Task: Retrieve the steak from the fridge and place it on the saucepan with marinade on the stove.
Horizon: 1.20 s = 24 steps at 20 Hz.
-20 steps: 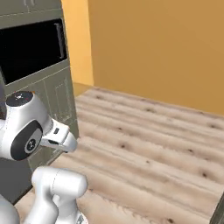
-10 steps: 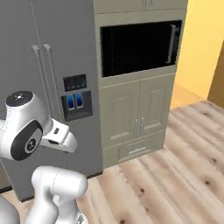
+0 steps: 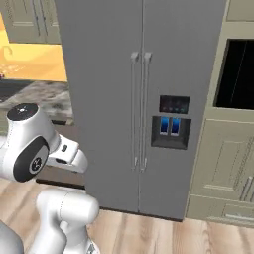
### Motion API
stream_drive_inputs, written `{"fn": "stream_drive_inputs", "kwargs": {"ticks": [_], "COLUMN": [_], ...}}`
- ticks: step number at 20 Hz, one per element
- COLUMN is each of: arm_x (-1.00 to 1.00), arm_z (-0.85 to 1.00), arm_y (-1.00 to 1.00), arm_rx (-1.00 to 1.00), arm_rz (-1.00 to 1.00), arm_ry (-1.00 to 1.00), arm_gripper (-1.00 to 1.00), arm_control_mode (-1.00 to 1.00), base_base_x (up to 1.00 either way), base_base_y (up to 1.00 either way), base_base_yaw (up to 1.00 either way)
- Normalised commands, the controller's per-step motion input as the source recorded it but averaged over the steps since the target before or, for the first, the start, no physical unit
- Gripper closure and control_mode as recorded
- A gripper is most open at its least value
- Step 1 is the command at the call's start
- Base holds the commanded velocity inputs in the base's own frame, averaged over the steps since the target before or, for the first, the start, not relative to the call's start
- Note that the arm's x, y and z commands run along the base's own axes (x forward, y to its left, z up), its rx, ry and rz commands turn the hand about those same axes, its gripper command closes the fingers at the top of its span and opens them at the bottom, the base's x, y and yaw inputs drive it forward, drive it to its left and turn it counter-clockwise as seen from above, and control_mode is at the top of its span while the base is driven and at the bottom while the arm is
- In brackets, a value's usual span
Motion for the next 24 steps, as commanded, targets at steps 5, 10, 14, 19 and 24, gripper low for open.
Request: {"fn": "stream_drive_inputs", "kwargs": {"ticks": [5, 10, 14, 19, 24], "arm_x": [0.00, 0.00, 0.00, 0.00, 0.00], "arm_z": [0.00, 0.00, 0.00, 0.00, 0.00], "arm_y": [0.00, 0.00, 0.00, 0.00, 0.00], "arm_rx": [0.00, 0.00, 0.00, 0.00, 0.00], "arm_rz": [0.00, 0.00, 0.00, 0.00, 0.00], "arm_ry": [0.00, 0.00, 0.00, 0.00, 0.00], "arm_gripper": [-1.00, -1.00, -1.00, -1.00, -1.00], "arm_control_mode": [1.00, 1.00, 1.00, 1.00, 1.00], "base_base_x": [0.20, -0.01, -0.03, 0.08, 0.33], "base_base_y": [-0.41, -0.40, -0.46, -0.26, -0.03], "base_base_yaw": [0.50, 0.04, -0.16, -0.35, -0.32]}}
